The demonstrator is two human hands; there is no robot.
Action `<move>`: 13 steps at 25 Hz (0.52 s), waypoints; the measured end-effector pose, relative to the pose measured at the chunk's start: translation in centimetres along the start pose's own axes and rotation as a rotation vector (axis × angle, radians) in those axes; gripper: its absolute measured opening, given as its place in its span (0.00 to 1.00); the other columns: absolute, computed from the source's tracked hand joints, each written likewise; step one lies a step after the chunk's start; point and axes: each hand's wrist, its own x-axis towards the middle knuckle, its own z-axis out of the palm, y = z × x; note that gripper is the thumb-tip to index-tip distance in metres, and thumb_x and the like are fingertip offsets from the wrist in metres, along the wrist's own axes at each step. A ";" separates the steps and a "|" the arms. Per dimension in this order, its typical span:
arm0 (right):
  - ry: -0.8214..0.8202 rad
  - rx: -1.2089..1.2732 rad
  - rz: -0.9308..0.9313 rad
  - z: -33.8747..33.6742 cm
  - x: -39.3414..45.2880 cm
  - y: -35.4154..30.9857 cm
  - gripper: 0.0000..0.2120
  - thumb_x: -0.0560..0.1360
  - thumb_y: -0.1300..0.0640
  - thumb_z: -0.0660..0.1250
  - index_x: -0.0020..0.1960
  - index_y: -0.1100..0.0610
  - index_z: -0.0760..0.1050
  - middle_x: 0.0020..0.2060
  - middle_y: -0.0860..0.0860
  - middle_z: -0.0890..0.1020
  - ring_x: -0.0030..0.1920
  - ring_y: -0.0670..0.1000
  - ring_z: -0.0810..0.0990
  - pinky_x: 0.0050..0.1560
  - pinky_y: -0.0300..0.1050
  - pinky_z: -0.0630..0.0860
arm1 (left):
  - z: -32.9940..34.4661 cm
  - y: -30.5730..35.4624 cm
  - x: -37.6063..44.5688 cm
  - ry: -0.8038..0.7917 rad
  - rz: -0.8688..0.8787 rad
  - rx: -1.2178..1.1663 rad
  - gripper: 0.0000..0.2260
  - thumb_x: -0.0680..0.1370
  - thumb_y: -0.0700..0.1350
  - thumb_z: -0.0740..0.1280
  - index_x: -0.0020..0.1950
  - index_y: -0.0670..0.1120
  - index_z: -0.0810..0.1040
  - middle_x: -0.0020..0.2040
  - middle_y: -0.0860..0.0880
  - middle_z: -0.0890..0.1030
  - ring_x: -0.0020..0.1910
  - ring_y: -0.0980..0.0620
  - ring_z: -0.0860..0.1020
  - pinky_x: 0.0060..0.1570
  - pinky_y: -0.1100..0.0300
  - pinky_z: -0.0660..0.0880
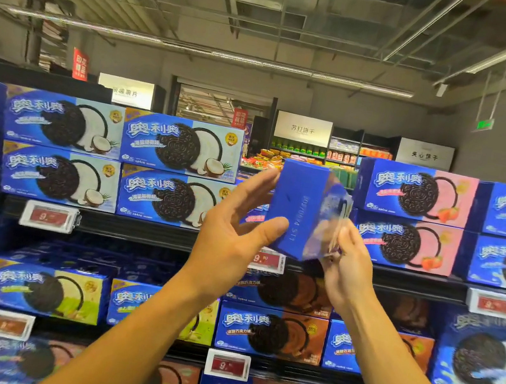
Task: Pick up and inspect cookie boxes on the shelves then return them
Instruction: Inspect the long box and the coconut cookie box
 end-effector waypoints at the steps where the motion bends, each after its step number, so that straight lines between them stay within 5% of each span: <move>1: 0.000 0.008 -0.007 -0.1 -0.1 -0.3 0.11 0.85 0.57 0.56 0.59 0.52 0.77 0.46 0.49 0.84 0.42 0.45 0.82 0.41 0.39 0.78 | -0.8 -0.2 0.3 0.010 -0.008 -0.013 0.22 0.75 0.39 0.70 0.67 0.54 0.73 0.66 0.57 0.79 0.67 0.56 0.75 0.58 0.60 0.77; 3: 0.001 0.005 -0.043 -0.4 -0.4 -1.1 0.09 0.84 0.58 0.59 0.58 0.50 0.76 0.41 0.45 0.84 0.39 0.42 0.82 0.37 0.36 0.76 | -2.8 -0.8 1.0 0.055 -0.055 -0.080 0.21 0.75 0.39 0.69 0.67 0.52 0.74 0.65 0.56 0.80 0.66 0.54 0.76 0.61 0.56 0.76; 8: 0.018 -0.007 -0.158 1.1 -2.0 -3.1 0.08 0.80 0.58 0.67 0.58 0.49 0.76 0.44 0.46 0.82 0.40 0.43 0.81 0.39 0.36 0.77 | -7.5 -3.1 2.2 0.141 -0.178 -0.305 0.16 0.79 0.38 0.61 0.64 0.52 0.77 0.59 0.53 0.83 0.58 0.53 0.81 0.48 0.57 0.81; 13: -0.014 0.027 -0.257 2.5 -3.5 -4.4 0.15 0.72 0.55 0.72 0.58 0.51 0.77 0.47 0.45 0.84 0.50 0.51 0.82 0.45 0.43 0.81 | -8.8 -4.6 2.3 0.160 -0.210 -0.353 0.21 0.78 0.32 0.61 0.61 0.54 0.82 0.57 0.50 0.84 0.53 0.52 0.83 0.48 0.54 0.82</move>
